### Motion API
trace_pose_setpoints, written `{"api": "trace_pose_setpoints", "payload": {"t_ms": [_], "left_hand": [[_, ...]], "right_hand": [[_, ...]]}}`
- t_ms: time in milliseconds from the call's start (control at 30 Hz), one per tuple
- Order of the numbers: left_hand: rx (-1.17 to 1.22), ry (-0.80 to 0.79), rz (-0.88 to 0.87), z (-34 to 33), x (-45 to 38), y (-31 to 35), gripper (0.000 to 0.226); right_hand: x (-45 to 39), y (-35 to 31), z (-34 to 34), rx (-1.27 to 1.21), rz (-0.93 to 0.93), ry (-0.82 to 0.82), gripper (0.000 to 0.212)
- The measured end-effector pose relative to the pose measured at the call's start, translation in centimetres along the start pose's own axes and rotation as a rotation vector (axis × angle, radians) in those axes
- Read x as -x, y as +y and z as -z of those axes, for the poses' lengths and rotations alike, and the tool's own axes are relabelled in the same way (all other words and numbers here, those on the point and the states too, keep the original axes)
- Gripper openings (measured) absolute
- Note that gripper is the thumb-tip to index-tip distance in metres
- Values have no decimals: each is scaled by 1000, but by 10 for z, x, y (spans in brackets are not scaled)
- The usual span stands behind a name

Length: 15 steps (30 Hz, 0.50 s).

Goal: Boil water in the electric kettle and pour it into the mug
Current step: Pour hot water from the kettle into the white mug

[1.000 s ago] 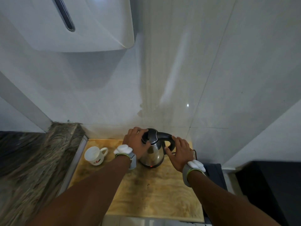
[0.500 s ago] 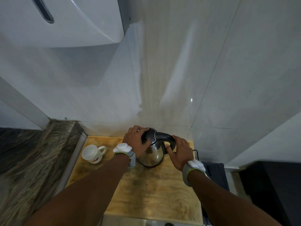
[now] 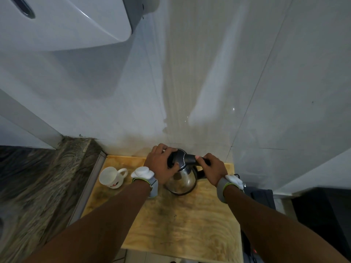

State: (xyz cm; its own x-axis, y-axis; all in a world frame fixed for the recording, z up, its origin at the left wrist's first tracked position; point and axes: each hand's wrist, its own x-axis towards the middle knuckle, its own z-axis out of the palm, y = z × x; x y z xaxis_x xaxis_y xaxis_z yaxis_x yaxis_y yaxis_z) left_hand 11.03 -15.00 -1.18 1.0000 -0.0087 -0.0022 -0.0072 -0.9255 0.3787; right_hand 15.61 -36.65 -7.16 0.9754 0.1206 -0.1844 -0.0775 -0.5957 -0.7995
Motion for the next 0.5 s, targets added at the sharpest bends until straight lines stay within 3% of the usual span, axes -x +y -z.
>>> {"api": "trace_pose_setpoints", "payload": {"t_ms": [500], "left_hand": [[-3, 26, 35, -1, 1, 6, 59]], "right_hand": [[-38, 1, -16, -244, -149, -148, 63]]}}
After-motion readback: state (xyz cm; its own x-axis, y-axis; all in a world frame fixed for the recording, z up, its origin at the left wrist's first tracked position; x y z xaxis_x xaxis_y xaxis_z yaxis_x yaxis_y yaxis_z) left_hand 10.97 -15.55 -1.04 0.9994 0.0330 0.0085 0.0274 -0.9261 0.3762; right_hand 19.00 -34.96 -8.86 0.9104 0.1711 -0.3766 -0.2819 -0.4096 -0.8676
